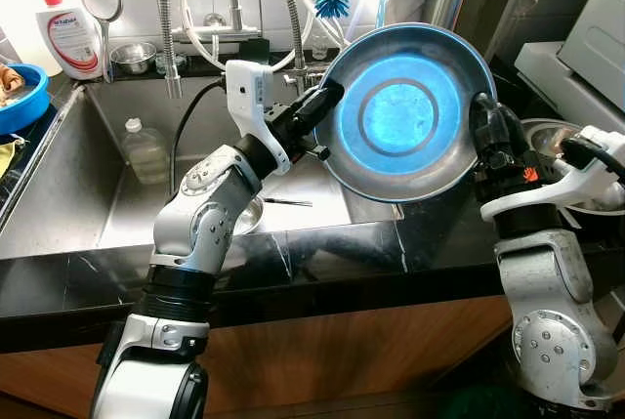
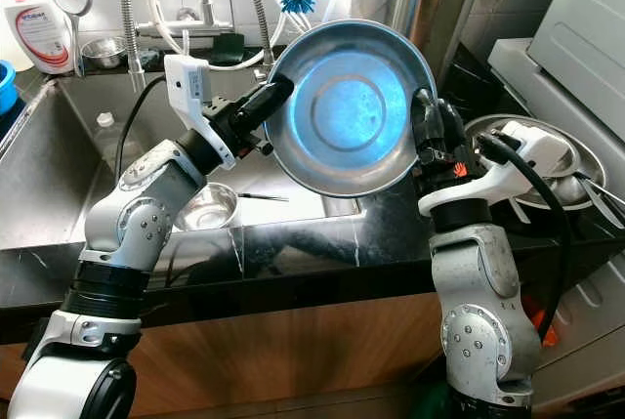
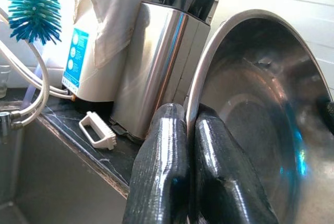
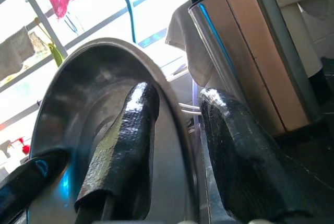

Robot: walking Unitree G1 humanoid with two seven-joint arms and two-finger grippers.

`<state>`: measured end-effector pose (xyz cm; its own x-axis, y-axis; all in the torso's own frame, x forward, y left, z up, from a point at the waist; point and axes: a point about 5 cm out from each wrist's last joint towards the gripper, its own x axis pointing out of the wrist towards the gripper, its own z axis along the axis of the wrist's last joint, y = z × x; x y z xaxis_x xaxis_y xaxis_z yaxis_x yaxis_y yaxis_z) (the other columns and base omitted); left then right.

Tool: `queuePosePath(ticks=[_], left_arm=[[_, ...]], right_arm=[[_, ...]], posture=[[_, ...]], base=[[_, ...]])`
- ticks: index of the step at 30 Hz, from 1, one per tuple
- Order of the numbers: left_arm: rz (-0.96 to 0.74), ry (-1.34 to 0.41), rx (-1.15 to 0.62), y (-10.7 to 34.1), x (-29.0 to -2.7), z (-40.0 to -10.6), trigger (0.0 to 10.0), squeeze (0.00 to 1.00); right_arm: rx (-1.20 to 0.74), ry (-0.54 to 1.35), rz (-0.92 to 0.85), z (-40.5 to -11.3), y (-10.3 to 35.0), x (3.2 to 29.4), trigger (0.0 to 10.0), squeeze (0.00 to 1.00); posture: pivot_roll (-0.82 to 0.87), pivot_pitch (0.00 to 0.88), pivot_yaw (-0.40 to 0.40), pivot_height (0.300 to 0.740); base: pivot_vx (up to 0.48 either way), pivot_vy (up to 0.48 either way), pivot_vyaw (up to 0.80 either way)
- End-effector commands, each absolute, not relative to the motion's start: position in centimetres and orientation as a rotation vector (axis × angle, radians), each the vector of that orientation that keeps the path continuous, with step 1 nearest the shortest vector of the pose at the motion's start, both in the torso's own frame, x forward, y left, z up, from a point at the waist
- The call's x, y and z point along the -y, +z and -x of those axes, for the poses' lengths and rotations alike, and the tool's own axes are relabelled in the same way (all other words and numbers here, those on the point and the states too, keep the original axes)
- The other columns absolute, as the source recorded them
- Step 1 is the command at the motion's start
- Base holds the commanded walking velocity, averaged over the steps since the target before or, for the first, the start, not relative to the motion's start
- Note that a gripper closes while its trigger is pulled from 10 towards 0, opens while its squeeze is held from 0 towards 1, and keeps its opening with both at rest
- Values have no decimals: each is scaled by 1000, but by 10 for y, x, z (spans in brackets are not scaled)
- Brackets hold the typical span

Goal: Kitchen organization

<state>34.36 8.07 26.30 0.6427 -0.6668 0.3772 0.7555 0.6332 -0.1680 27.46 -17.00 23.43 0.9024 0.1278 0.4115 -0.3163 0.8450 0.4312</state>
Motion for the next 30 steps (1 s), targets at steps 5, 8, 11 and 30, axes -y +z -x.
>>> queuePosePath(ticks=[5,8,11,30], left_arm=[[349,-707,337,270,-80,-347,0,0],[327,-628,339,270,-79,-350,1412,0],[293,-492,347,266,-84,-357,10000,0],[-429,0,325,236,-143,-382,10000,0]], right_arm=[[351,268,-502,-275,232,163,10000,0],[348,281,-504,-274,232,160,10000,0],[348,289,-506,-274,232,158,10000,0],[332,281,-507,-270,228,157,10000,0]], posture=[[19,35,-39,740],[20,33,-37,740],[17,31,-36,740],[18,38,-31,740]], base=[[0,0,0],[0,0,0],[0,0,0],[0,0,0]])
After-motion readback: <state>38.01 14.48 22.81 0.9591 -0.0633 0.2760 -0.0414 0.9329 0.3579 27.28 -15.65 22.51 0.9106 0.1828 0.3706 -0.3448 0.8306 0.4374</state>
